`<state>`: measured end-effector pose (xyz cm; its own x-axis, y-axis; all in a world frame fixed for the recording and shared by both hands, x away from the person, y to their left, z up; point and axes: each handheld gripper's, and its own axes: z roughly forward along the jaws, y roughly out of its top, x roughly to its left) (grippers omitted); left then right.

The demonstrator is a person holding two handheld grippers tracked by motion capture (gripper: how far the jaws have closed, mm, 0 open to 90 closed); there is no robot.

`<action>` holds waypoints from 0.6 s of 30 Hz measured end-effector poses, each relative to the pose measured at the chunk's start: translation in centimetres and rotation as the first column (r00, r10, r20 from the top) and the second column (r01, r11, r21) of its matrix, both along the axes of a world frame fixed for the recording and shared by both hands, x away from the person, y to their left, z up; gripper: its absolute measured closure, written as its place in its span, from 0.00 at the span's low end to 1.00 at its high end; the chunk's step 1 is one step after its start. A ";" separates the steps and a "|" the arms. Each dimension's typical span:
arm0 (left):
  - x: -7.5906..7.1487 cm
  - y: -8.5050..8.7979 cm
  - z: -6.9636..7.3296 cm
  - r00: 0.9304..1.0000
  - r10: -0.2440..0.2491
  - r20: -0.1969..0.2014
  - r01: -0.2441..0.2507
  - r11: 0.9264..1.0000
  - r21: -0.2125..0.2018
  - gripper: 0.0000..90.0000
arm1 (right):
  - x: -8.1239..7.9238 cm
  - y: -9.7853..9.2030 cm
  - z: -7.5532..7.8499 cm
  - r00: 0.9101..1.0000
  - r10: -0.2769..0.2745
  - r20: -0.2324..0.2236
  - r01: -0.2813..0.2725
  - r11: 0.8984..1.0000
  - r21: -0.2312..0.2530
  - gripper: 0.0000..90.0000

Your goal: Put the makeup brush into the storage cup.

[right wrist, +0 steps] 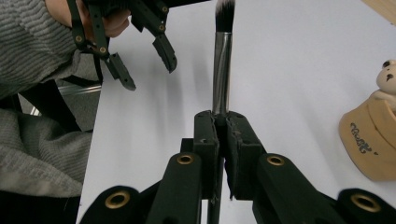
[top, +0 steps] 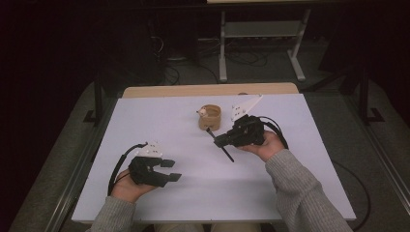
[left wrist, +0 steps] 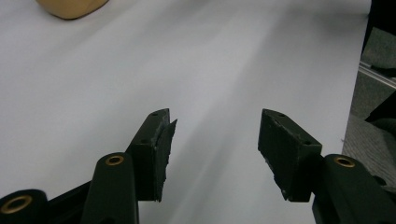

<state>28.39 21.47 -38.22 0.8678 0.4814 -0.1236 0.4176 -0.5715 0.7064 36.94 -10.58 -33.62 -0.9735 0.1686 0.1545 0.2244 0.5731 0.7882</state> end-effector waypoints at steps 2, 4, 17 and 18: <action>0.0 0.1 -0.1 1.000 -0.004 -0.003 0.004 1.000 -0.001 0.47 | 0.2 0.0 0.1 1.000 -0.004 -0.003 0.004 1.000 0.003 0.92; -0.1 0.1 -0.2 1.000 -0.003 -0.002 0.003 1.000 -0.005 0.46 | 0.4 0.1 0.2 1.000 -0.007 -0.008 0.007 1.000 0.008 0.92; -0.2 1.0 -0.2 1.000 0.014 0.005 -0.014 1.000 -0.020 0.41 | 3.0 0.3 1.9 0.999 -0.035 -0.017 0.035 0.999 0.008 0.92; -0.2 1.1 -0.2 1.000 0.015 0.007 -0.015 1.000 -0.019 0.41 | 3.2 0.3 2.0 0.999 -0.038 -0.020 0.038 0.999 0.004 0.92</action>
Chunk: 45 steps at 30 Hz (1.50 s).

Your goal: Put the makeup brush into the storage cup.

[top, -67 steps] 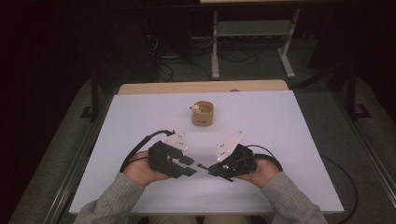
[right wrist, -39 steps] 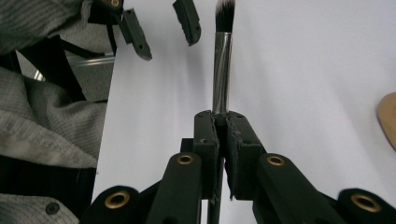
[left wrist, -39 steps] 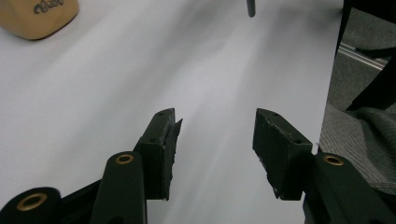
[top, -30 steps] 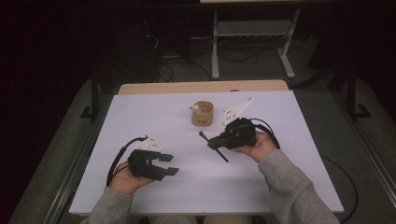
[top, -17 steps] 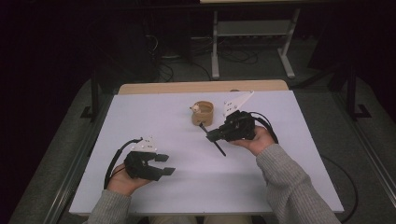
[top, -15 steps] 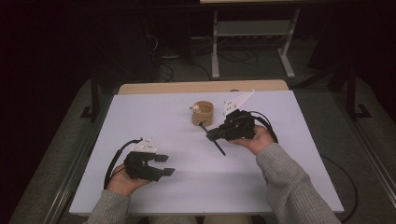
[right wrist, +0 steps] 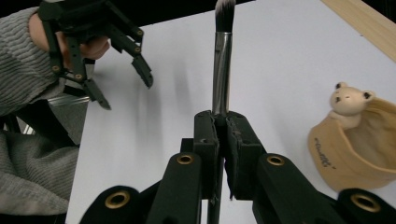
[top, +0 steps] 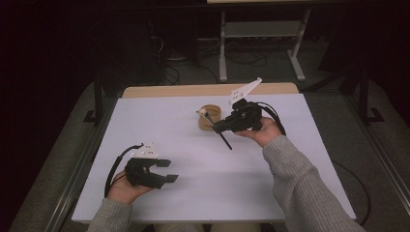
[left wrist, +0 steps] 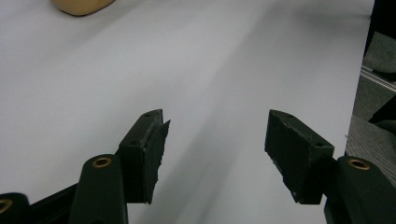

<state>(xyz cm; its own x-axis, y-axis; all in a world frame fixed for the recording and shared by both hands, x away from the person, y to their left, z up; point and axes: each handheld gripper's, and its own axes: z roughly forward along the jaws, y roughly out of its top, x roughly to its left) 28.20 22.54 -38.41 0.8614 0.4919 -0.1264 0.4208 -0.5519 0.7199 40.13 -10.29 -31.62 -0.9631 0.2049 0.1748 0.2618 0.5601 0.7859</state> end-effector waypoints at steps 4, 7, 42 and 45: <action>0.0 0.2 0.1 1.000 0.011 0.008 -0.011 1.000 0.004 0.41 | 0.9 0.1 0.6 1.000 -0.011 -0.001 0.011 1.000 0.007 0.92; 0.0 0.4 0.0 1.000 0.016 0.008 -0.016 1.000 0.006 0.41 | 1.5 0.2 0.9 1.000 -0.019 0.000 0.019 1.000 0.013 0.92; 0.2 0.8 0.0 1.000 0.021 -0.002 -0.021 1.000 -0.018 0.39 | 7.5 2.3 3.8 0.992 -0.124 0.032 0.122 0.990 0.067 0.92; 0.2 0.8 -0.1 1.000 0.025 -0.007 -0.025 1.000 -0.016 0.39 | 7.9 2.6 4.2 0.991 -0.131 0.036 0.128 0.989 0.079 0.92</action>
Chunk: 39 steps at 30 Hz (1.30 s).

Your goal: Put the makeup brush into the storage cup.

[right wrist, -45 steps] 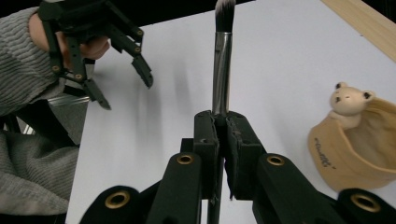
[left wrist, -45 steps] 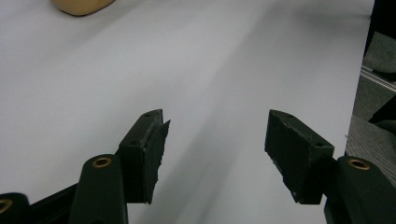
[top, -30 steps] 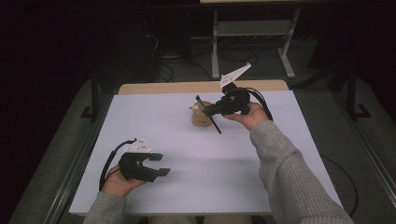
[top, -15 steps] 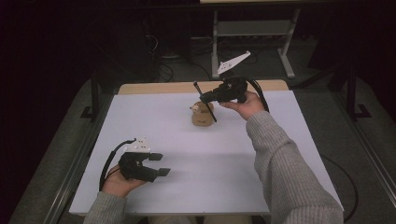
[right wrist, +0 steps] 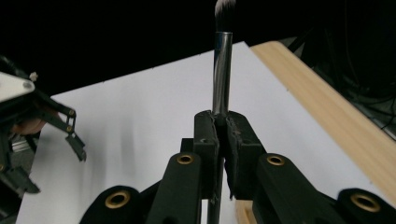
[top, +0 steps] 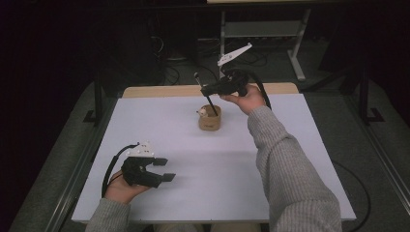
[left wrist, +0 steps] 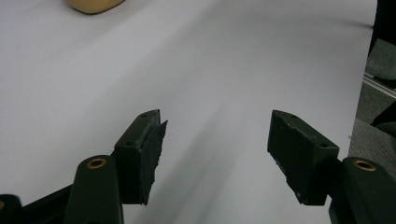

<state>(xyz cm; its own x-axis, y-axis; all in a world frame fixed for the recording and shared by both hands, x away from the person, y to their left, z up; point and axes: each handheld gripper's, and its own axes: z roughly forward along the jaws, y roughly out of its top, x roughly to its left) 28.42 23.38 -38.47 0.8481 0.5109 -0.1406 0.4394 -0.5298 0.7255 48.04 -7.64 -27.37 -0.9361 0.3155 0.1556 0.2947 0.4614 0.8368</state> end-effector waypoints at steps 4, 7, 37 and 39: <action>0.0 0.0 0.0 1.000 0.002 0.000 -0.002 1.000 -0.001 0.39 | 0.6 0.3 0.6 1.000 -0.005 0.003 0.005 1.000 0.010 0.92; 0.1 0.2 0.0 1.000 0.001 0.001 -0.001 1.000 0.000 0.39 | 1.1 0.4 0.9 1.000 -0.013 0.006 0.013 1.000 0.010 0.92; 0.0 -0.1 0.2 1.000 0.001 0.004 -0.001 1.000 -0.014 0.35 | 3.4 0.8 -1.5 0.994 -0.109 -0.010 0.109 0.994 0.003 0.92; 0.0 0.0 0.3 1.000 0.004 0.008 -0.004 1.000 -0.016 0.35 | 3.5 0.8 -1.8 0.993 -0.116 -0.013 0.116 0.993 0.001 0.92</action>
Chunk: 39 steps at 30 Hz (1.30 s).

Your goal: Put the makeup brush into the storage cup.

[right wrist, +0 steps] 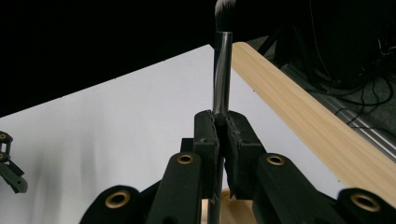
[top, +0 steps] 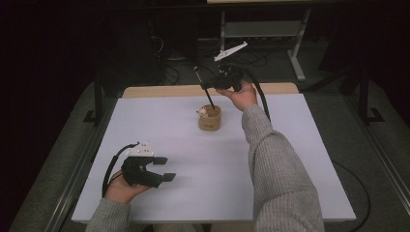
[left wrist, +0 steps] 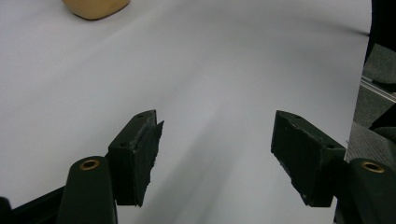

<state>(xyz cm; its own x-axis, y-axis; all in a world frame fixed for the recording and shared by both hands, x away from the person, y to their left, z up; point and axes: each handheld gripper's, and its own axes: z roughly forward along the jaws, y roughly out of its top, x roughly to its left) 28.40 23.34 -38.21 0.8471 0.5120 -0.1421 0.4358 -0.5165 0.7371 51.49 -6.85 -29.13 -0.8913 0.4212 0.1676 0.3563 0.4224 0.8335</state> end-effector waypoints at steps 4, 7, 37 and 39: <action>0.0 0.0 -0.1 1.000 0.000 -0.001 0.000 1.000 0.001 0.35 | 0.1 -0.2 -0.5 1.000 -0.014 -0.006 0.014 1.000 -0.005 0.92; 0.0 0.0 -0.1 1.000 -0.001 0.000 0.001 1.000 -0.001 0.35 | 0.3 -0.2 -0.8 1.000 -0.018 -0.005 0.018 1.000 -0.004 0.92; 0.1 0.0 -0.2 1.000 -0.009 -0.009 0.009 1.000 -0.012 0.36 | 1.4 -0.1 -3.1 0.997 -0.068 -0.033 0.068 0.998 -0.004 0.92; 0.1 0.0 -0.3 1.000 -0.007 -0.009 0.007 1.000 -0.008 0.36 | 1.4 -0.1 -3.4 0.997 -0.068 -0.036 0.068 0.998 -0.006 0.92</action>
<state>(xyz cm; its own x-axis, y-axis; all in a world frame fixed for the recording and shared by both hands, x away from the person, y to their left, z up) 28.49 23.38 -38.48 0.8493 0.5050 -0.1536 0.4389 -0.5140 0.7370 52.91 -6.91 -32.49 -0.8540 0.4817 0.1966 0.4141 0.4004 0.8174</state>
